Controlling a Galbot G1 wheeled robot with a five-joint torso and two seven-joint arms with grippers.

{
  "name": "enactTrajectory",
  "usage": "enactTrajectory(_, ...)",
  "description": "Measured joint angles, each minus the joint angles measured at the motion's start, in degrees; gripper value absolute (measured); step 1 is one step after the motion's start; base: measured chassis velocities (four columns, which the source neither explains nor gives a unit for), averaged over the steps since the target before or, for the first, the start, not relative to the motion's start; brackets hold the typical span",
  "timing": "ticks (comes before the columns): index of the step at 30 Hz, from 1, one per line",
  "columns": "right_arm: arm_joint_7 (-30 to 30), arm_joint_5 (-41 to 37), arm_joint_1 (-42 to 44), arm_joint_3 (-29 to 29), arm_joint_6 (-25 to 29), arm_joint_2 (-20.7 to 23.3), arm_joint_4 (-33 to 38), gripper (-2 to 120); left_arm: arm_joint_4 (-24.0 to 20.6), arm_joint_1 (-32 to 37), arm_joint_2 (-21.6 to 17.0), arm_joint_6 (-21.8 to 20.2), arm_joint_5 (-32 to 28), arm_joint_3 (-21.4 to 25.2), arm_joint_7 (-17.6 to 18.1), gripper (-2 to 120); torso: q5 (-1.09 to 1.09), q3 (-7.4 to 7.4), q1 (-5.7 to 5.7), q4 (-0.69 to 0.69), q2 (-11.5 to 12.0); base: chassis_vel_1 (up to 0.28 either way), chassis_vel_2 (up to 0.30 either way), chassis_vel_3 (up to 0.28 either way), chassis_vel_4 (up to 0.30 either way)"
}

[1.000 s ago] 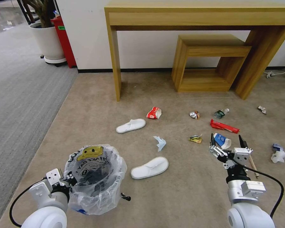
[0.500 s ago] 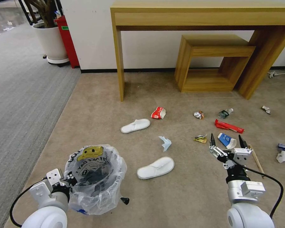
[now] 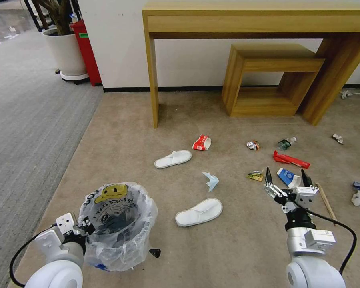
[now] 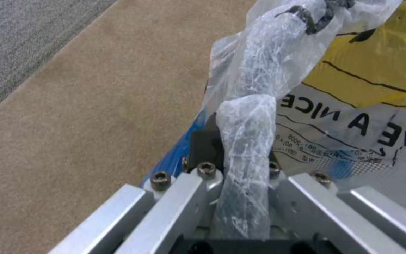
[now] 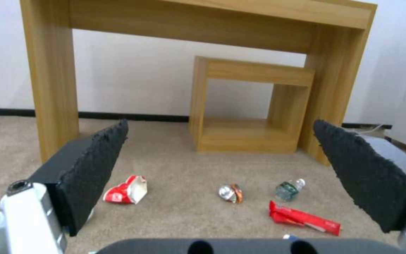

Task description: Pick up the trash bin and place the garbage on the floor into it.

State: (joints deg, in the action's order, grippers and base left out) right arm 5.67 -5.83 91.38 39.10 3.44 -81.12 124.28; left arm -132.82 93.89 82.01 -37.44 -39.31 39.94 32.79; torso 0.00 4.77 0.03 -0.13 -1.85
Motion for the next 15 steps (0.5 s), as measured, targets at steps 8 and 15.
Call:
enactTrajectory(8,-0.4,0.7,0.0,0.1,-0.6,-0.1,0.0,100,0.0,0.1,0.0,0.1,0.0,0.0,0.0,1,0.0,0.0,0.0,0.0,0.0,0.0,0.0,0.0,0.0)
enactTrajectory(15,-0.5,0.8,0.0,0.1,-0.5,-0.1,0.0,100,0.1,0.0,0.0,0.1,0.1,-0.1,0.0,1,0.0,0.0,0.0,0.0,0.0,-0.047,0.043,0.032,-0.053)
